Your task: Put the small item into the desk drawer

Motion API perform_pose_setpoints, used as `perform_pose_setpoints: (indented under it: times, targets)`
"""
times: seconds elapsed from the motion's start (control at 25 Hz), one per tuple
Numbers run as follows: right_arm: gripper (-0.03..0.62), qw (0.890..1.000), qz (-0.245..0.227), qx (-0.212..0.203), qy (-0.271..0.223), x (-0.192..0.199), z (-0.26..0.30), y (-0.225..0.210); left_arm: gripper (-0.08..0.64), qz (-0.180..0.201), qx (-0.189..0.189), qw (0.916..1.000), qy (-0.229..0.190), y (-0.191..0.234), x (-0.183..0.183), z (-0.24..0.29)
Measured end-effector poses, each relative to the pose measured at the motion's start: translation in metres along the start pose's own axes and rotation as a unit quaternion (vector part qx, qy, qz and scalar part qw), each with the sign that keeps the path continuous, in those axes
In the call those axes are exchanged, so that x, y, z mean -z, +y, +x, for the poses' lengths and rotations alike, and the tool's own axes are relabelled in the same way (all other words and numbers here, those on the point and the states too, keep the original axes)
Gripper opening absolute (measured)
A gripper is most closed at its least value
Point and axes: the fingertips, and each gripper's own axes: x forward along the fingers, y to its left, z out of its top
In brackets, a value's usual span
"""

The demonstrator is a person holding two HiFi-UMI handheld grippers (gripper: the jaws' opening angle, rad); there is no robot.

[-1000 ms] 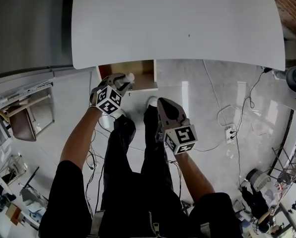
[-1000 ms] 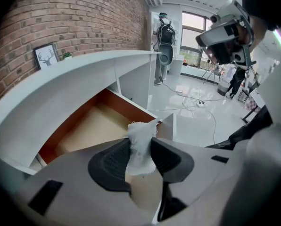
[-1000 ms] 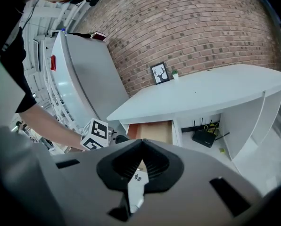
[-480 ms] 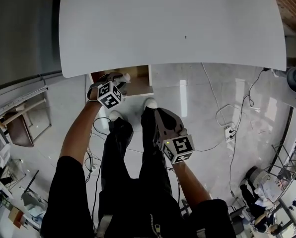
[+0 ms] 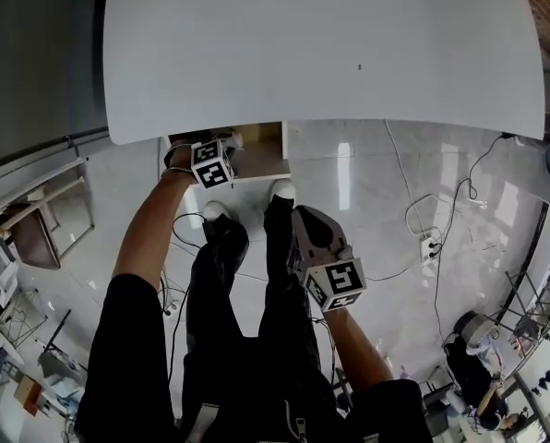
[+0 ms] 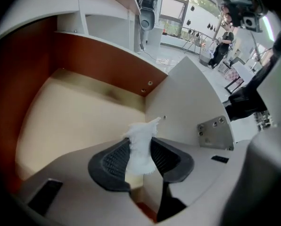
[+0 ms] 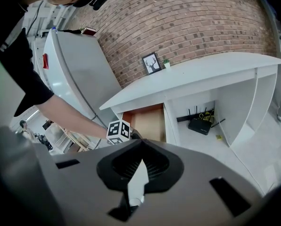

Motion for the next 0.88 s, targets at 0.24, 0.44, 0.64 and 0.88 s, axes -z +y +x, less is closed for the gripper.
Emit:
perform_pose_setpoints:
  times: [0.24, 0.44, 0.64, 0.88]
  targets:
    - [0.008, 1.0, 0.012, 0.003, 0.014, 0.016, -0.001, -0.006, 0.15, -0.003, 0.018, 0.9994, 0.03, -0.006, 0.007, 0.018]
    - [0.008, 0.999, 0.029, 0.003, 0.017, 0.023, 0.0, -0.007, 0.153, 0.015, 0.024, 0.9974, 0.067, -0.001, 0.012, 0.025]
    - [0.008, 0.999, 0.034, 0.004, 0.022, 0.024, -0.001, -0.01, 0.166, -0.007, 0.042, 0.9974, 0.058, -0.003, 0.004, 0.025]
    - [0.008, 0.999, 0.037, -0.007, 0.018, 0.017, -0.003, 0.0, 0.192, -0.017, -0.009, 0.9996, 0.02, 0.007, 0.003, -0.007]
